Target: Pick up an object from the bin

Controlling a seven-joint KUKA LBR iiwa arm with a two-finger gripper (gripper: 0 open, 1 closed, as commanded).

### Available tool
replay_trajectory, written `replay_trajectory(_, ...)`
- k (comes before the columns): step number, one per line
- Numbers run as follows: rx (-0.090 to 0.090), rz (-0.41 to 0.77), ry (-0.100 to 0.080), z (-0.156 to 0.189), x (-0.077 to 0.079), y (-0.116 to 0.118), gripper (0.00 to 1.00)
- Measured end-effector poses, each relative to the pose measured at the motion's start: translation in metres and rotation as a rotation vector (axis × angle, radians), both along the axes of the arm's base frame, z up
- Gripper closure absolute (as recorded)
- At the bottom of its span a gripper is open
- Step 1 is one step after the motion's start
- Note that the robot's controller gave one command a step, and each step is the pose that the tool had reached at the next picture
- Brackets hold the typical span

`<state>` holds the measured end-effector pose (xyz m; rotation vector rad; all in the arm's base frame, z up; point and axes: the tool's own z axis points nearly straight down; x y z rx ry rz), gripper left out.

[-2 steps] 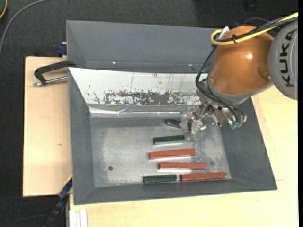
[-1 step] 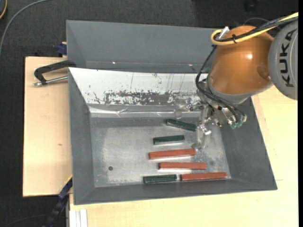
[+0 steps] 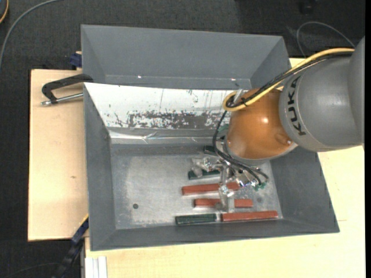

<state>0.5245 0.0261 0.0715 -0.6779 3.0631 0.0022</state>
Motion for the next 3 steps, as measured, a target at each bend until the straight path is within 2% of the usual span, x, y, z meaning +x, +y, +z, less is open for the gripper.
replay_trajectory(1, 0.001, -0.326, 0.001, 0.0, -0.019, 0.005, 0.0)
replay_trajectory(2, 0.001, -0.326, -0.003, 0.003, -0.018, 0.005, 1.0)
replay_trajectory(3, 0.0, -0.264, -0.002, 0.147, -0.017, -0.025, 1.0)
